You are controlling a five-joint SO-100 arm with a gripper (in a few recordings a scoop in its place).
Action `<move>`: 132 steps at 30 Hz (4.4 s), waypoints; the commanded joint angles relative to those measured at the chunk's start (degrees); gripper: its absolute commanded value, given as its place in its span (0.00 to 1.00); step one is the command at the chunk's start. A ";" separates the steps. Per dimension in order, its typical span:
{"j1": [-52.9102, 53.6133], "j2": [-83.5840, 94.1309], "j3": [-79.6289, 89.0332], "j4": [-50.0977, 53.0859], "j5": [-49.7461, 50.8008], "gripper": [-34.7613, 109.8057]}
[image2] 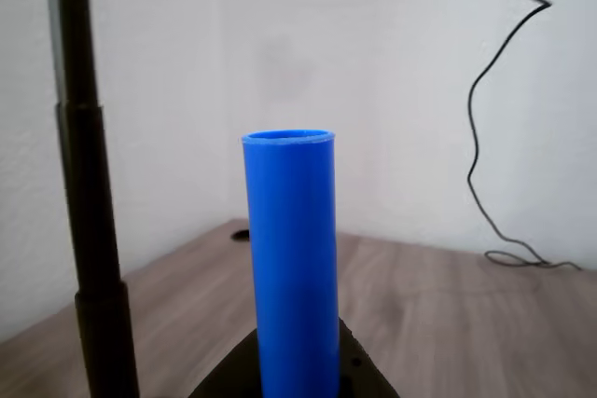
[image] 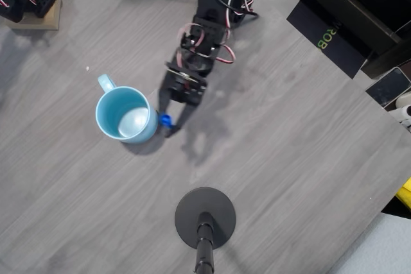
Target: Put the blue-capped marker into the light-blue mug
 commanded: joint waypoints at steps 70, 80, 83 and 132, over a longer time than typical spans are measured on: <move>17.40 -22.06 -3.34 -15.47 -3.08 0.28; 17.49 -22.15 -3.16 -15.47 -3.08 0.36; 17.49 -22.15 -3.16 -15.47 -3.08 0.36; -22.32 60.21 16.00 86.22 61.17 0.24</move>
